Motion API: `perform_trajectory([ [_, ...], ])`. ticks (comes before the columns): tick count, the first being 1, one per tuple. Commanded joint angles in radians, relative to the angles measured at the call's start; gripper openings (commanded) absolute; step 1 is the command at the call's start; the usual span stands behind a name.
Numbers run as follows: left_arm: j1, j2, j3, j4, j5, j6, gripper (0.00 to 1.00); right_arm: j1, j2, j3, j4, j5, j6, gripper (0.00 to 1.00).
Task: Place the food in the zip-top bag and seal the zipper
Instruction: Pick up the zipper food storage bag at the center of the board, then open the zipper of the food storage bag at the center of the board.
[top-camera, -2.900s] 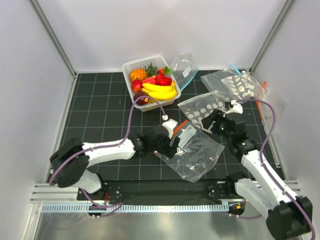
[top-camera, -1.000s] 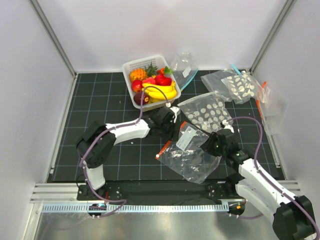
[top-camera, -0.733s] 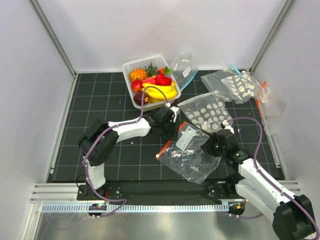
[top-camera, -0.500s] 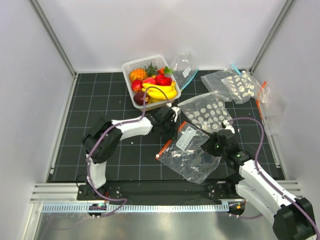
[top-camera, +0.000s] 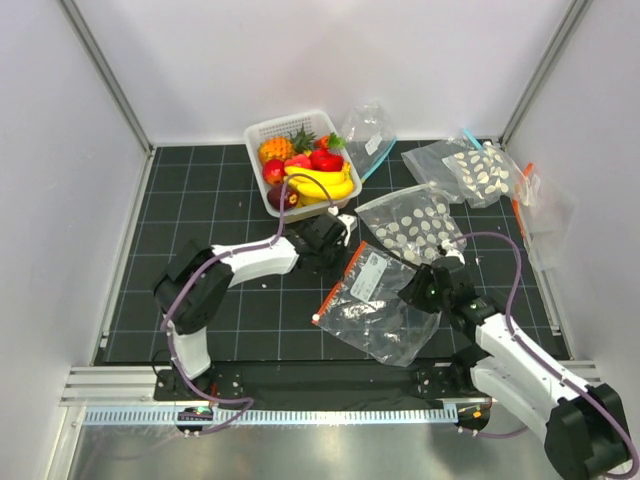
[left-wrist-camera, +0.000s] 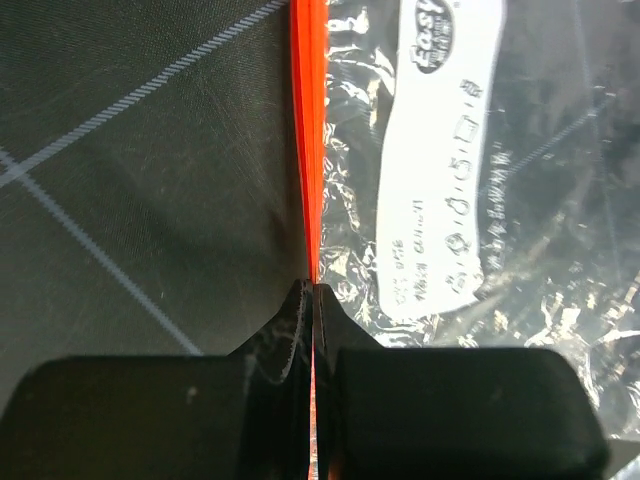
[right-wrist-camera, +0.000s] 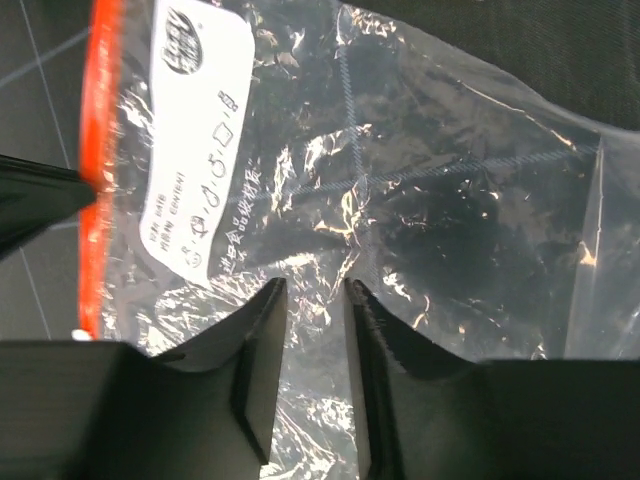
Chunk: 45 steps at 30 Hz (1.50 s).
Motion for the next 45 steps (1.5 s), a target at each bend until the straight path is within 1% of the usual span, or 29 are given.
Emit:
perform_trajectory([
  [1, -0.013, -0.105, -0.011, -0.001, -0.030, 0.005, 0.00, 0.014, 0.048, 0.079, 0.036, -0.050, -0.046, 0.39],
  [2, -0.021, -0.128, -0.012, -0.007, -0.034, 0.007, 0.00, 0.028, 0.077, 0.108, 0.036, -0.053, -0.057, 0.41],
  [3, -0.026, -0.140, -0.017, -0.010, -0.044, 0.007, 0.00, 0.037, 0.088, 0.124, 0.035, -0.048, -0.060, 0.47],
  [6, -0.041, -0.180, -0.026, -0.019, -0.053, 0.008, 0.00, 0.080, 0.144, 0.186, 0.030, -0.027, -0.066, 0.54],
  [7, -0.043, -0.191, -0.029, -0.022, -0.054, 0.008, 0.00, 0.115, 0.154, 0.200, 0.030, -0.019, -0.063, 0.58],
  [9, -0.056, -0.220, -0.038, -0.030, -0.074, 0.007, 0.00, 0.152, 0.184, 0.243, 0.033, 0.012, -0.051, 0.63],
  [10, -0.061, -0.229, -0.043, -0.031, -0.083, 0.007, 0.00, 0.189, 0.191, 0.259, 0.032, 0.062, -0.046, 0.65],
  [12, -0.078, -0.258, -0.055, -0.030, -0.114, 0.007, 0.00, 0.229, 0.201, 0.296, 0.033, 0.102, -0.026, 0.68],
  [13, -0.085, -0.266, -0.060, -0.028, -0.143, 0.005, 0.00, 0.261, 0.214, 0.308, 0.032, 0.125, -0.017, 0.68],
  [17, -0.131, -0.306, -0.087, -0.015, -0.217, 0.002, 0.00, 0.317, 0.261, 0.355, 0.035, 0.223, 0.018, 0.67],
  [19, -0.144, -0.324, -0.100, -0.004, -0.241, -0.003, 0.00, 0.333, 0.277, 0.354, 0.047, 0.242, 0.046, 0.65],
  [22, -0.171, -0.343, -0.123, 0.019, -0.258, -0.010, 0.00, 0.353, 0.278, 0.333, 0.111, 0.265, 0.078, 0.62],
  [27, -0.216, -0.379, -0.190, 0.082, -0.314, -0.027, 0.00, 0.367, 0.290, 0.319, 0.154, 0.265, 0.093, 0.61],
  [32, -0.240, -0.429, -0.250, 0.156, -0.343, -0.039, 0.00, 0.373, 0.277, 0.274, 0.236, 0.236, 0.121, 0.59],
  [38, -0.253, -0.470, -0.278, 0.194, -0.358, -0.030, 0.00, 0.383, 0.287, 0.248, 0.288, 0.211, 0.139, 0.57],
  [43, -0.260, -0.467, -0.276, 0.194, -0.360, -0.024, 0.00, 0.392, 0.283, 0.228, 0.354, 0.190, 0.141, 0.57],
  [45, -0.263, -0.469, -0.278, 0.196, -0.364, -0.024, 0.00, 0.398, 0.287, 0.231, 0.352, 0.190, 0.141, 0.57],
])
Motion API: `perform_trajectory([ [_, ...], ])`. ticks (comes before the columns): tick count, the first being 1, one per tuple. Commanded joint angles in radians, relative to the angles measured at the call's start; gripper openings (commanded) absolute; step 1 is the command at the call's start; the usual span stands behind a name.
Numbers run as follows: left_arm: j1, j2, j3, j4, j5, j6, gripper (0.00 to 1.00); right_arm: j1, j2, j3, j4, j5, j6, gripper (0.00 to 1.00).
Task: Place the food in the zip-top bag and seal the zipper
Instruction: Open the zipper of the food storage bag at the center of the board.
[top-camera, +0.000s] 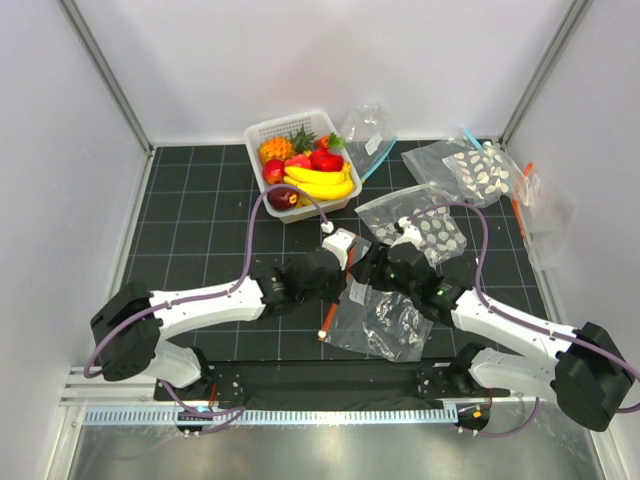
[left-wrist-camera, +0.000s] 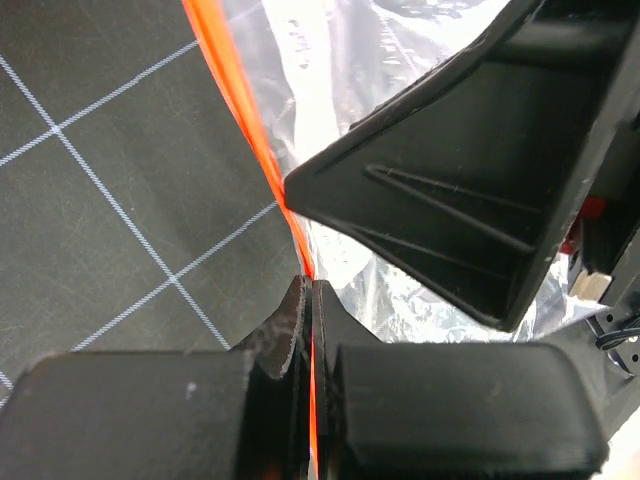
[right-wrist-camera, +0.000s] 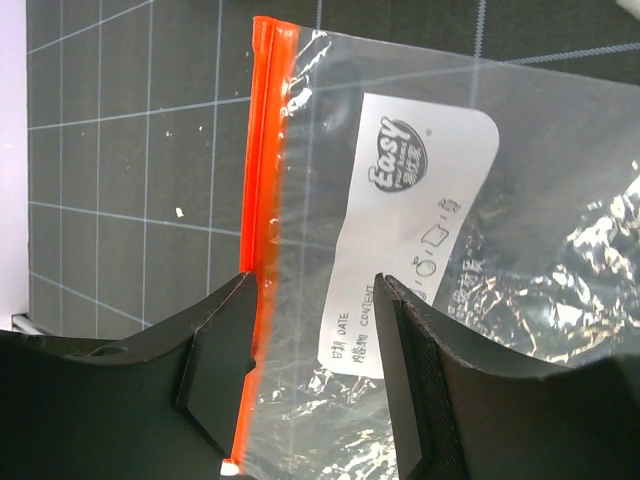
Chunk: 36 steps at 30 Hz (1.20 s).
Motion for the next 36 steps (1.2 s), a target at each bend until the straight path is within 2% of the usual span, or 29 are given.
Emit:
perform_trajectory([
  [1, -0.011, -0.025, -0.001, 0.053, -0.029, -0.001, 0.00, 0.013, 0.001, 0.004, 0.081, -0.003, 0.014, 0.57],
  [7, -0.014, -0.011, 0.003, 0.053, -0.029, 0.006, 0.00, 0.030, -0.021, -0.008, 0.103, 0.003, 0.016, 0.57],
  [13, -0.016, -0.018, 0.002, 0.053, -0.038, 0.006, 0.00, 0.033, -0.007, 0.013, 0.055, 0.019, 0.007, 0.57],
  [18, -0.017, -0.030, 0.005, 0.049, -0.052, 0.013, 0.00, 0.034, 0.008, 0.001, 0.055, 0.030, 0.020, 0.43],
  [19, -0.020, -0.030, 0.005, 0.046, -0.052, 0.013, 0.00, 0.036, 0.005, -0.002, 0.055, 0.035, 0.020, 0.37],
  [28, -0.025, -0.041, -0.003, 0.043, -0.055, 0.007, 0.00, 0.036, 0.001, -0.002, 0.055, 0.041, 0.008, 0.01],
  [30, -0.024, -0.053, -0.007, 0.043, -0.055, 0.000, 0.01, 0.036, -0.001, -0.004, 0.055, 0.039, 0.002, 0.01],
  [33, -0.025, -0.085, -0.027, 0.042, -0.064, -0.019, 0.27, 0.036, -0.011, -0.015, 0.055, 0.035, -0.010, 0.01],
  [34, -0.025, -0.109, -0.033, 0.039, -0.069, -0.025, 0.43, 0.036, -0.024, -0.022, 0.055, 0.035, -0.015, 0.01],
  [36, -0.024, -0.132, -0.047, 0.034, -0.078, -0.033, 0.55, 0.036, -0.039, -0.034, 0.063, 0.027, -0.027, 0.01],
])
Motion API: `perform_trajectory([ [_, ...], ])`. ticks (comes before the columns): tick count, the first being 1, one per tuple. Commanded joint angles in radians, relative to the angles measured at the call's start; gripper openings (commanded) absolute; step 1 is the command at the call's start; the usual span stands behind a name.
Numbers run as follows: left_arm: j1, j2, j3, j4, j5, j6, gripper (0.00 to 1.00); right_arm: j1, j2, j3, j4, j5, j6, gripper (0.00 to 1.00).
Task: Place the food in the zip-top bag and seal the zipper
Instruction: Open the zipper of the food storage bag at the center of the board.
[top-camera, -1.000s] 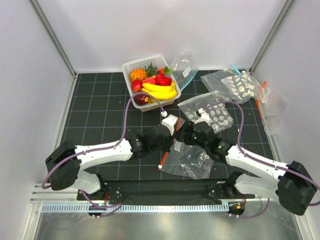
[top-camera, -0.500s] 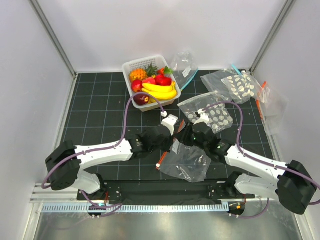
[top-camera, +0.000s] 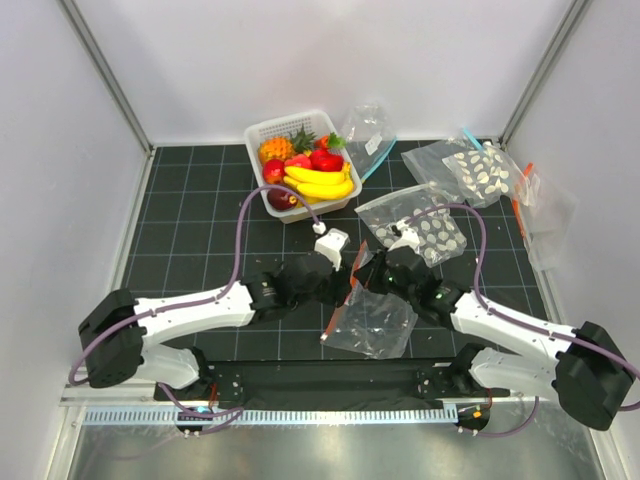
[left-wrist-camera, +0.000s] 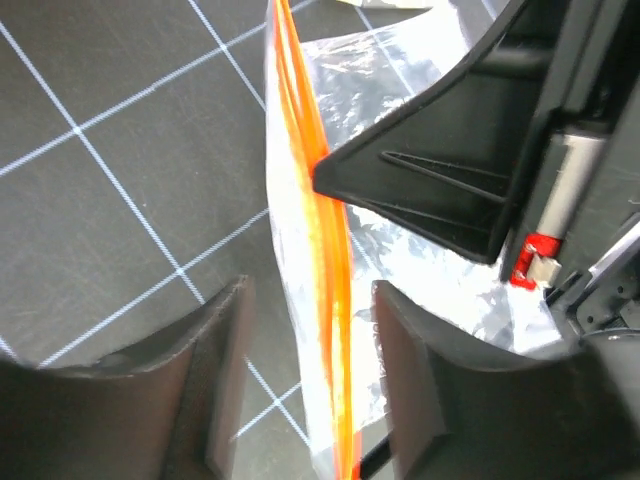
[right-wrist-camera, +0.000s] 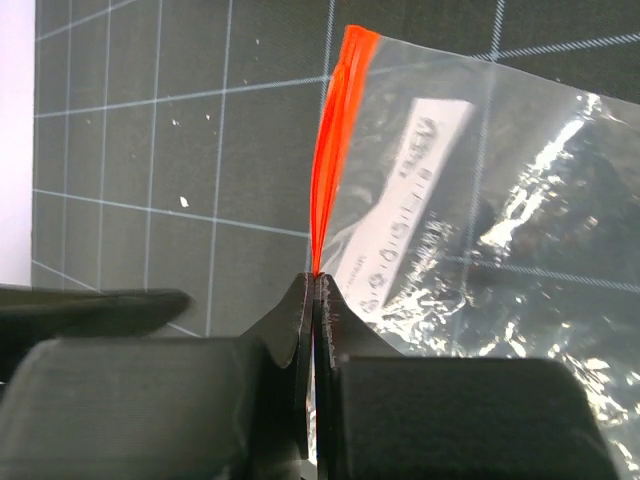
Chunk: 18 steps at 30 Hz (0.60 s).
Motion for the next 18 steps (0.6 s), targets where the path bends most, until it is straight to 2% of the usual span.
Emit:
perform_trajectory([
  [1, -0.003, -0.075, -0.019, 0.024, -0.038, -0.026, 0.61, 0.005, -0.046, -0.028, 0.030, 0.014, -0.033, 0.01],
  [5, -0.001, -0.083, -0.008, -0.016, -0.011, -0.029, 0.65, 0.005, -0.089, -0.059, 0.073, -0.024, -0.065, 0.01],
  [12, -0.001, -0.057, -0.016, -0.010, 0.064, -0.043, 0.61, 0.005, -0.169, -0.085, 0.079, -0.052, -0.085, 0.01],
  [18, -0.004, -0.059, -0.034, -0.002, 0.127, -0.023, 0.59, 0.007, -0.164, -0.063, 0.042, -0.048, -0.098, 0.01],
])
